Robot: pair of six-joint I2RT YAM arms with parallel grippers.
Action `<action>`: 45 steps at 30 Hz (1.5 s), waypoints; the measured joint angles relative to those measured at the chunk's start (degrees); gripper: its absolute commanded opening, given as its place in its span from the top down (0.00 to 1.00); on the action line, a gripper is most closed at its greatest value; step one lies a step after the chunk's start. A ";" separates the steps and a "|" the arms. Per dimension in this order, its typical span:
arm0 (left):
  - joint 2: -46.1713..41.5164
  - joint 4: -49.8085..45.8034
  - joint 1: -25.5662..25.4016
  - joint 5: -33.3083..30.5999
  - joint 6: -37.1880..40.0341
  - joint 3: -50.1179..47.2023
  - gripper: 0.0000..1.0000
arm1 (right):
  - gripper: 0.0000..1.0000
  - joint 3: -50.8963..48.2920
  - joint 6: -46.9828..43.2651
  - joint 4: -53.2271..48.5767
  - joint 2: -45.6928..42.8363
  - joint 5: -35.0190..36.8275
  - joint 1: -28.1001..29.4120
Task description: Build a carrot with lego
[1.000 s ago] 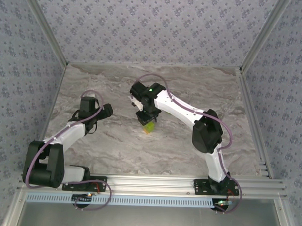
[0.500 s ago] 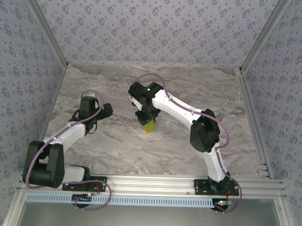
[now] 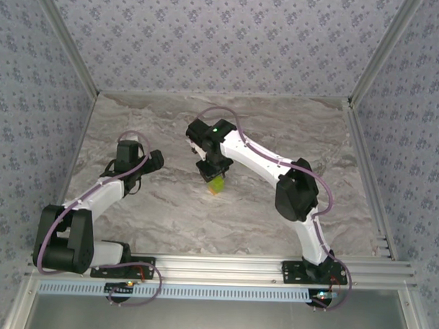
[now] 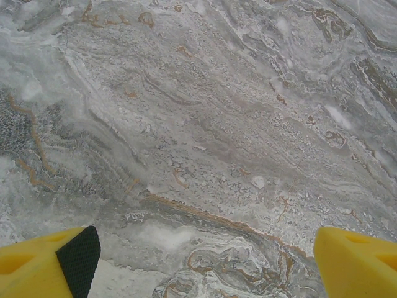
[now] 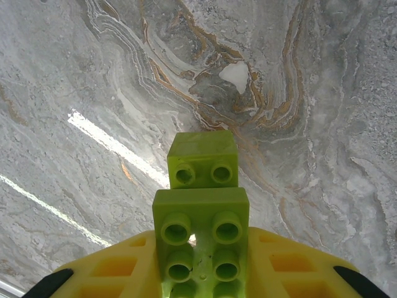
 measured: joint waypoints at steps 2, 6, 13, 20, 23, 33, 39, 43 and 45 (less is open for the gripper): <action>0.00 0.00 0.00 0.00 0.00 0.00 0.09 | 0.66 -0.02 0.22 0.00 0.00 0.31 0.15; 0.00 0.00 0.00 0.00 0.00 0.00 0.09 | 0.66 -0.31 1.46 0.28 -0.04 0.52 0.20; 0.00 0.00 0.00 0.00 0.00 0.00 0.09 | 0.67 -0.72 3.43 0.70 -0.24 0.52 0.20; 0.00 0.00 0.00 0.00 0.00 0.00 0.09 | 0.66 -1.97 4.09 1.99 -1.11 1.60 0.50; 0.00 0.00 0.00 0.00 0.00 0.00 0.09 | 0.67 -2.03 4.04 2.21 -1.16 2.38 0.81; 0.00 0.00 0.00 0.00 0.00 0.00 0.09 | 0.67 -2.01 2.71 2.27 -1.14 3.76 1.33; 0.00 0.00 0.00 0.00 0.00 0.00 0.09 | 0.66 -1.88 0.39 2.25 -1.09 4.33 1.55; 0.00 0.00 0.00 0.00 0.00 0.00 0.09 | 0.66 -1.84 -0.79 2.25 -1.09 4.83 1.77; 0.00 0.00 0.00 0.00 0.00 0.00 0.09 | 0.66 -1.77 -1.20 2.25 -1.09 5.07 1.88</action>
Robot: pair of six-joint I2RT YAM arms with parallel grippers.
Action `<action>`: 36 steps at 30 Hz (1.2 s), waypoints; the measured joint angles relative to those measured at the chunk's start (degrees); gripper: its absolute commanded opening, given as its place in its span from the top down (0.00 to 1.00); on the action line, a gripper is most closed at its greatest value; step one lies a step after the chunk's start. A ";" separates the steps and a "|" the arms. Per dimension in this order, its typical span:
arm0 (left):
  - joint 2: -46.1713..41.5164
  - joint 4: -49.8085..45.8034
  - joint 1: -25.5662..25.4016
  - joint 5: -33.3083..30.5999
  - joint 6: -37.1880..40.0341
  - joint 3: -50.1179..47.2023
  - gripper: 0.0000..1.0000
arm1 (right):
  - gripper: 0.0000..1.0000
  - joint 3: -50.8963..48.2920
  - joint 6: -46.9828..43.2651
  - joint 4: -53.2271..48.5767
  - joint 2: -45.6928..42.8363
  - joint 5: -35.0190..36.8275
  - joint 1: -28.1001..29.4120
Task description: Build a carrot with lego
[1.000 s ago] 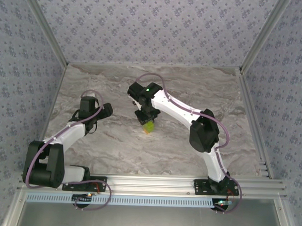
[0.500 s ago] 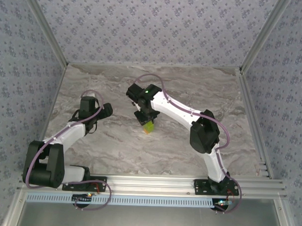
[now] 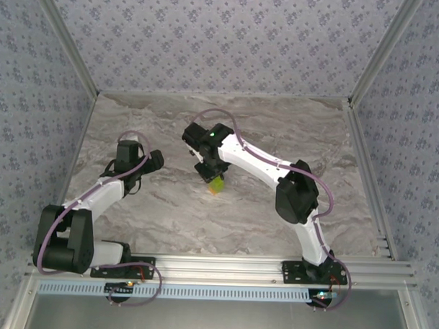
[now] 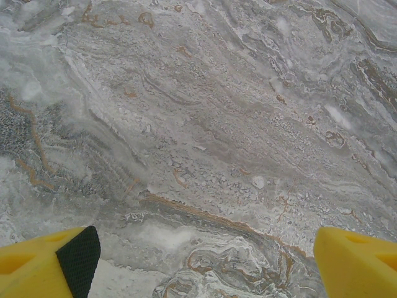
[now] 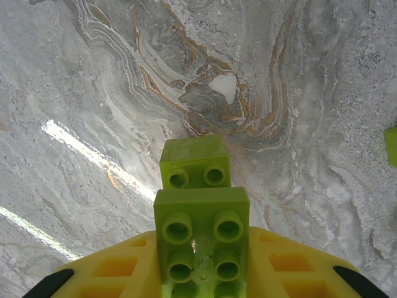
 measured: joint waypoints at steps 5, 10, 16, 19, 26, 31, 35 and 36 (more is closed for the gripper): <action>0.00 0.00 0.00 0.00 0.00 0.00 0.09 | 0.66 0.35 -0.61 -0.07 0.09 0.13 0.22; 0.00 0.00 0.00 0.00 0.00 0.00 0.09 | 0.66 0.90 -1.18 -0.35 0.33 0.11 0.28; 0.00 0.00 0.00 0.00 0.00 0.00 0.09 | 0.66 1.05 -2.38 -0.50 0.39 -0.15 0.28; 0.00 0.00 0.00 0.00 0.00 0.00 0.09 | 0.66 1.05 -3.04 -0.50 0.39 -0.33 0.17; 0.00 0.00 0.00 0.00 0.00 0.00 0.09 | 0.65 1.05 -5.25 -0.52 0.37 -1.88 -0.81; 0.00 0.00 0.00 0.00 0.00 0.00 0.09 | 0.65 1.05 -7.28 -0.55 0.37 -3.10 -1.38; 0.00 0.00 0.00 0.00 0.00 0.00 0.09 | 0.65 1.05 -8.41 -0.55 0.33 -3.45 -1.62; 0.00 0.00 0.00 0.00 0.00 0.00 0.09 | 0.65 1.05 -8.59 -0.55 0.31 -3.61 -1.70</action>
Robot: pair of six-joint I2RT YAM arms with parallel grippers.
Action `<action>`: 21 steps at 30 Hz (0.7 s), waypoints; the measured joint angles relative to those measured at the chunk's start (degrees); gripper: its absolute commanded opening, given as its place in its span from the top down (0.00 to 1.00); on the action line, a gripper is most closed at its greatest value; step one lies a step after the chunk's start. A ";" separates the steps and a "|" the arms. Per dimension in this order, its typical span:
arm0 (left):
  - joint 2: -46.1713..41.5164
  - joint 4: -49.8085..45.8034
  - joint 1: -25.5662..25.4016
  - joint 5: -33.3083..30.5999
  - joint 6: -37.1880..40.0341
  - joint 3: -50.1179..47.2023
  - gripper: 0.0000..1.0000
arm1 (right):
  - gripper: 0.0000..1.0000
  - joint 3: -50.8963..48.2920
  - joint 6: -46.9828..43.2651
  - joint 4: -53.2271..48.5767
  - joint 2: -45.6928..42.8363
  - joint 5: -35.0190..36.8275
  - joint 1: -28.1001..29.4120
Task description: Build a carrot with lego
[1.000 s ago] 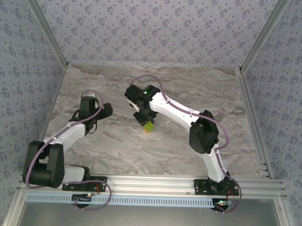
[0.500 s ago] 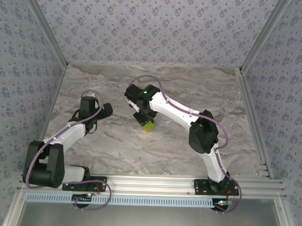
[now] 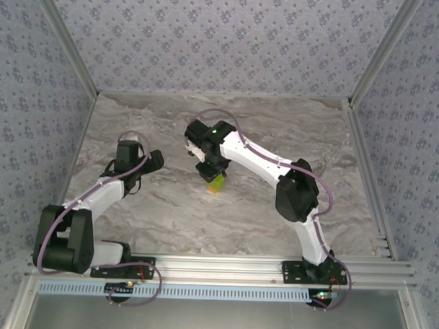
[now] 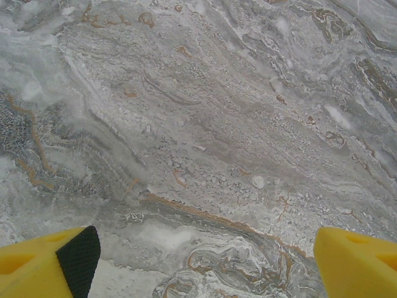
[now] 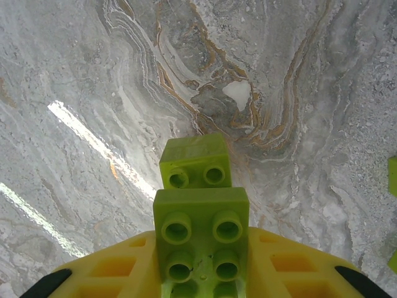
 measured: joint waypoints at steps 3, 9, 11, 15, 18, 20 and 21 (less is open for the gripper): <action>0.00 0.00 0.00 0.00 0.00 0.00 0.09 | 0.65 0.00 -0.48 -0.02 -0.02 -0.59 -0.26; 0.00 0.00 0.00 0.00 0.00 0.00 0.09 | 0.65 0.57 -0.90 -0.83 -0.11 -0.83 -0.44; 0.00 0.00 0.00 0.00 0.00 0.00 0.09 | 0.65 1.14 -0.96 -1.18 -0.11 -0.83 -0.55; 0.00 0.00 0.00 0.00 0.00 0.00 0.09 | 0.65 2.38 -1.07 -1.53 -0.15 -0.83 -0.81; 0.00 0.00 0.00 0.00 0.00 0.00 0.09 | 0.65 3.45 -1.09 -1.75 -0.33 -0.90 -1.09; 0.00 0.00 0.00 0.00 0.00 0.00 0.09 | 0.65 4.11 -1.29 -1.92 -0.55 -1.11 -1.18; 0.00 0.00 0.00 0.00 0.00 0.00 0.09 | 0.65 4.46 -1.40 -2.19 -0.63 -1.27 -1.22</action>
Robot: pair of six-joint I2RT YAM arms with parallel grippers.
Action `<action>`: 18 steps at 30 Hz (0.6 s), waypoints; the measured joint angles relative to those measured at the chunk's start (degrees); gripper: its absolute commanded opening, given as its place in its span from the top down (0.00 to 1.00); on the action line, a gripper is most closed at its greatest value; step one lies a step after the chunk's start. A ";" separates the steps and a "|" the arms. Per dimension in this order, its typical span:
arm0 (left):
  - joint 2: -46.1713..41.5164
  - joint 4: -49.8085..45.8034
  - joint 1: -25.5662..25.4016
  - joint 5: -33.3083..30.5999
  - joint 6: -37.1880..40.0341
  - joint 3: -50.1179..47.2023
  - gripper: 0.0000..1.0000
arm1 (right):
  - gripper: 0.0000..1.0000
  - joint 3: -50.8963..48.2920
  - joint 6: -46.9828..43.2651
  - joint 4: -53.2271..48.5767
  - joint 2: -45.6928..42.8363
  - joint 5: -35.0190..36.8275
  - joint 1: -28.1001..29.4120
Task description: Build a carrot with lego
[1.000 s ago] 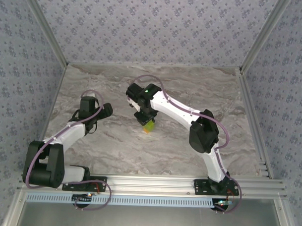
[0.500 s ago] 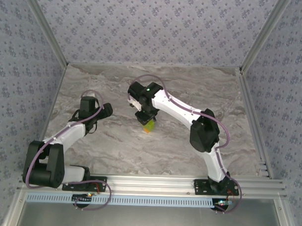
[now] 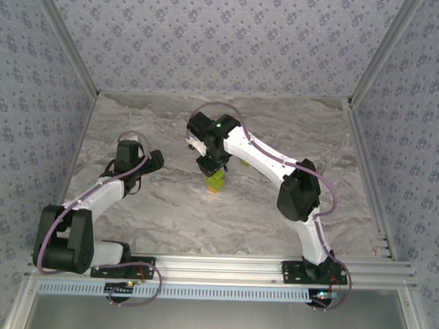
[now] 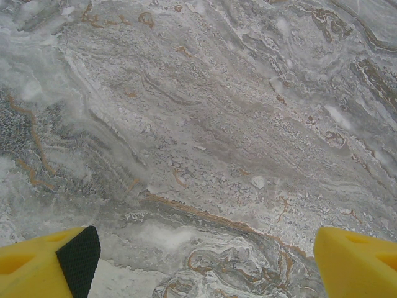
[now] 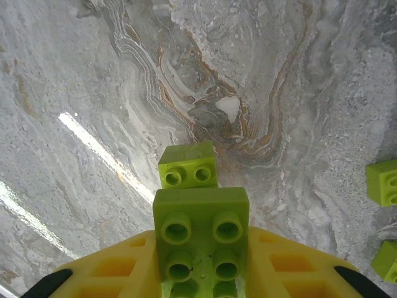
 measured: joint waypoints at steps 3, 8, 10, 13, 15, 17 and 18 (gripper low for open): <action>0.00 0.00 0.00 0.00 0.00 0.00 0.09 | 0.65 0.90 -0.87 -0.90 -0.02 -0.87 -0.13; 0.00 0.00 0.00 0.00 0.00 0.00 0.09 | 0.65 0.90 -1.88 -2.40 -0.02 -1.73 -0.20; 0.00 0.00 0.00 0.00 0.00 0.00 0.09 | 0.65 0.85 -2.12 -2.49 0.00 -2.05 -0.20; 0.00 0.00 0.00 0.00 0.00 0.00 0.09 | 0.65 0.39 -2.45 -2.49 -0.02 -2.56 -0.22; 0.00 0.00 0.00 0.00 0.00 0.00 0.09 | 0.65 0.04 -2.49 -2.40 -0.02 -2.73 -0.24; 0.00 0.00 0.00 0.00 0.00 0.00 0.09 | 0.65 -0.35 -2.54 -2.32 0.00 -3.06 -0.33; 0.00 0.00 0.00 0.00 0.00 0.00 0.09 | 0.65 -0.50 -2.54 -2.29 0.00 -3.08 -0.35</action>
